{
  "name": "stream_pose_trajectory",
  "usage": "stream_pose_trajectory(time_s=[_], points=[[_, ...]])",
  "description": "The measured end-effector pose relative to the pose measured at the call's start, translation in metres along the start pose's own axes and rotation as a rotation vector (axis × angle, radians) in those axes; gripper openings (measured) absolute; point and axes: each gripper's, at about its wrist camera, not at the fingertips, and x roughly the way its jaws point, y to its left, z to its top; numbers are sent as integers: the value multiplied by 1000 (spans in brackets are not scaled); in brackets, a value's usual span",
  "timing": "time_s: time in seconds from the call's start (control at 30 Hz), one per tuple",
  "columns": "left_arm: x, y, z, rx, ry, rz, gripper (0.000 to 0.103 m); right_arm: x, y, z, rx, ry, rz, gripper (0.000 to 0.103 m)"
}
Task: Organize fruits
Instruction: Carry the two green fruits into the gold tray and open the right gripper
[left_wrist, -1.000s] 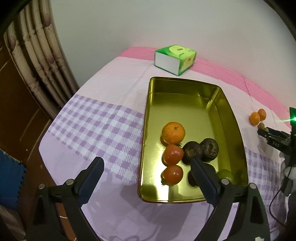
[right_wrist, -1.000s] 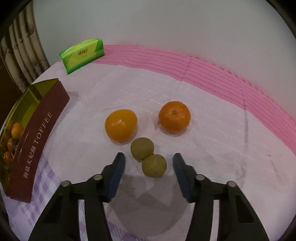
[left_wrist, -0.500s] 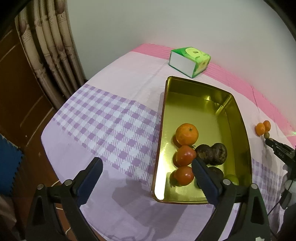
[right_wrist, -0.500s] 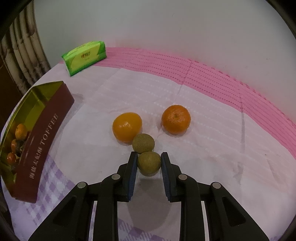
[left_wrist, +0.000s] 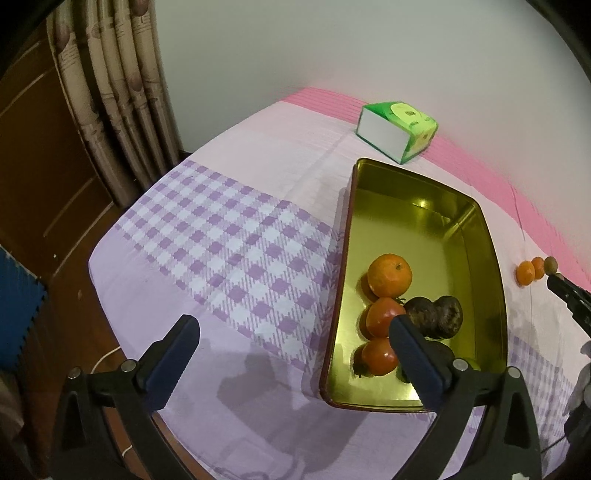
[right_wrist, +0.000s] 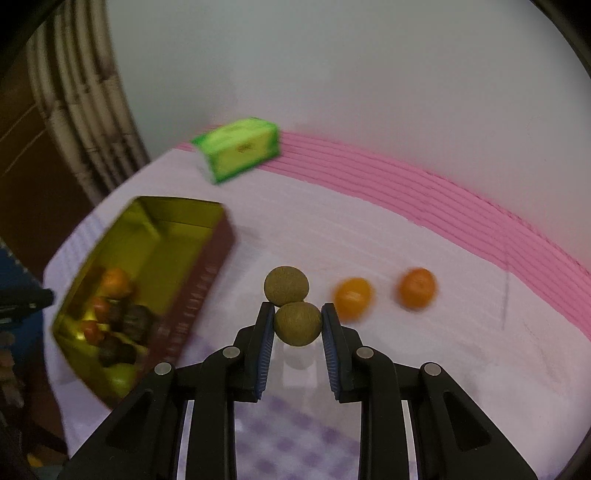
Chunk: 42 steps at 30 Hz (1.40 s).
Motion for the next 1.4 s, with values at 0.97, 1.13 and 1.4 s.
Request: stream_pose_trajectory(time_s=[0.97, 1.13, 1.4], points=[[-2, 25, 5, -106, 2, 19, 102, 30, 130, -17, -198, 97, 195, 27], [-1, 25, 5, -110, 6, 27, 102, 34, 133, -20, -205, 110, 189, 27], [1, 26, 4, -115, 13, 28, 102, 37, 135, -23, -206, 119, 188, 27]])
